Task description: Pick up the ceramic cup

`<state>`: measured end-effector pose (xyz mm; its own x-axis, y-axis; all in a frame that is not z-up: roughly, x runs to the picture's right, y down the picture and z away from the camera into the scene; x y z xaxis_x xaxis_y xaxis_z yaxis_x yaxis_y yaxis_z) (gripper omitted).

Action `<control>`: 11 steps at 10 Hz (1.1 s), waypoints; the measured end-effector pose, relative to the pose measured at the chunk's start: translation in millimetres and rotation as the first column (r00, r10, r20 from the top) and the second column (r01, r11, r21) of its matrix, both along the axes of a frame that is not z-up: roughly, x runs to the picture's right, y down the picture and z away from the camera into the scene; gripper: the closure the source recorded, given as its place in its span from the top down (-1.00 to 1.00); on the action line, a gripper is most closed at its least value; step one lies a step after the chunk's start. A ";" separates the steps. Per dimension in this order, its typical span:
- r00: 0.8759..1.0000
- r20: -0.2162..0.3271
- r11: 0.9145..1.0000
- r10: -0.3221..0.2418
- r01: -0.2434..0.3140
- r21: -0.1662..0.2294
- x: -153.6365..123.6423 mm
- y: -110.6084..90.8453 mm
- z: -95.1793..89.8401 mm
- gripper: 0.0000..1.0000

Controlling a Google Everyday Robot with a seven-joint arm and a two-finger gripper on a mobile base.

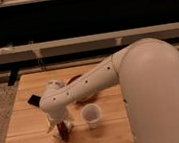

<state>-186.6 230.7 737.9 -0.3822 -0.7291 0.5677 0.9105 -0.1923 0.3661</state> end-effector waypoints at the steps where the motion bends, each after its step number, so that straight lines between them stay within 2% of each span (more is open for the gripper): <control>1: 1.000 0.000 1.000 0.000 0.000 0.000 -0.1 0.0 0.0 0.60; 9: 1.000 0.000 1.000 0.000 0.000 0.000 -0.2 -0.1 0.0 0.60; 11: 1.000 0.009 1.000 0.002 -0.002 0.006 -1.6 -5.8 -0.8 0.60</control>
<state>-188.2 224.9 737.1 -0.3862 -0.7331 0.5599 0.9074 -0.1929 0.3734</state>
